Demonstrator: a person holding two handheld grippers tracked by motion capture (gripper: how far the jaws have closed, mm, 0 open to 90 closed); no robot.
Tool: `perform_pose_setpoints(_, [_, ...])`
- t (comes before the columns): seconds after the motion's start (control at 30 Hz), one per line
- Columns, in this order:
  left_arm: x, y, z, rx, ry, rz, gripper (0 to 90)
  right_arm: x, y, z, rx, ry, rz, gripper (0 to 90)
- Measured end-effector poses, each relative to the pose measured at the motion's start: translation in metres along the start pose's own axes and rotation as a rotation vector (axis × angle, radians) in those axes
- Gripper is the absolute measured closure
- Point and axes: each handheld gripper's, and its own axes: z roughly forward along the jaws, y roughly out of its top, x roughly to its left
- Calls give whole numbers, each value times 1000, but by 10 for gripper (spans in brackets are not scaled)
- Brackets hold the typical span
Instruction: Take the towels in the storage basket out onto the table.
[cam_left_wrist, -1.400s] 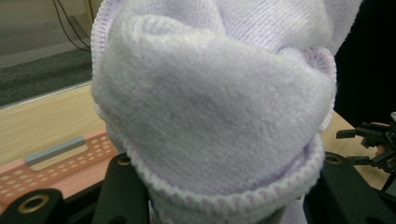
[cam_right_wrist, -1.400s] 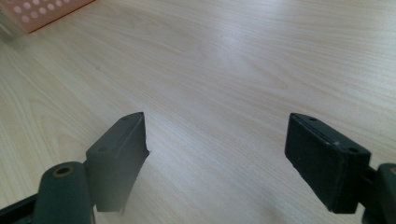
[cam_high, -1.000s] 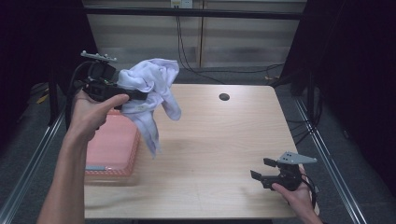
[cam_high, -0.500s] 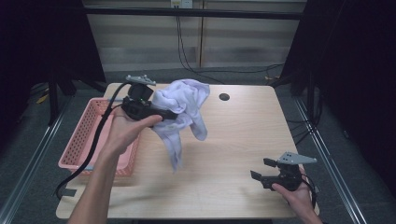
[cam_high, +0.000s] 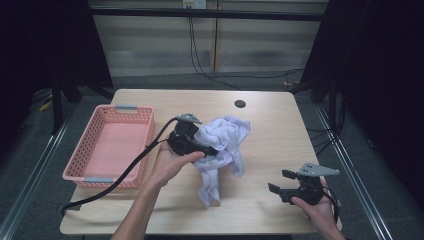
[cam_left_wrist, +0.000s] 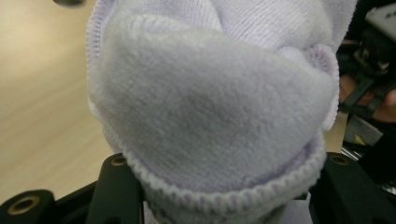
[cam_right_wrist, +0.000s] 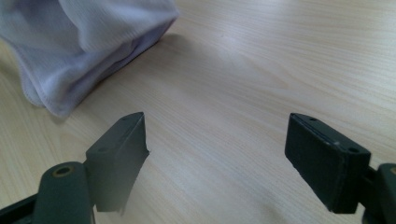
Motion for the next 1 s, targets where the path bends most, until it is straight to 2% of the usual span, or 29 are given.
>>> perform_pose_setpoints(0.1, [4, -15, 14, 3, 2, -17, 462, 1, 0, 0, 2, -3, 1, 214])
perform_pose_setpoints(0.13, [7, -20, 19, 18, -2, -18, 459, 1, 0, 0, 2, -3, 0, 214])
perform_pose_setpoints(0.2, [9, -29, 29, 38, 18, -23, 456, 2, 0, 1, 6, -2, -6, 216])
perform_pose_setpoints(0.3, [14, -43, 43, 84, -6, -27, 446, 3, 0, 2, 11, -2, -10, 216])
perform_pose_setpoints(0.33, [14, -48, 49, 99, 3, -24, 438, 3, 0, 3, 11, -1, -8, 216])
perform_pose_setpoints(0.37, [15, -54, 55, 93, -15, -21, 429, 4, 1, 4, 12, 2, -10, 216])
perform_pose_setpoints(0.43, [14, -60, 61, 70, -17, -7, 413, 6, 1, 4, 17, 6, -14, 216])
perform_pose_setpoints(0.5, [13, -60, 62, 65, -11, 9, 400, 8, 1, 5, 20, 12, -21, 216])
perform_pose_setpoints(0.63, [11, -61, 61, 57, -35, -4, 303, 7, 1, 5, 20, 14, -21, 215])
perform_pose_setpoints(0.67, [11, -60, 58, 59, -30, 0, 289, 7, 1, 5, 16, 12, -20, 215])
perform_pose_setpoints(0.73, [10, -59, 54, 56, -33, -24, 234, 6, 0, 4, 14, 10, -11, 215])
perform_pose_setpoints(0.83, [7, -58, 49, 71, -13, -2, 167, 6, 0, 2, 6, 13, -7, 211])
perform_pose_setpoints(0.87, [5, -57, 46, 78, 11, 8, 167, 6, 0, 2, 6, 13, -7, 211])
perform_pose_setpoints(0.93, [4, -55, 38, 50, -2, -21, 159, 6, 0, 3, 7, 19, -5, 206])
perform_pose_setpoints(1.0, [4, -54, 32, 28, 1, -8, 158, 7, 2, 5, 5, 28, 5, 205])
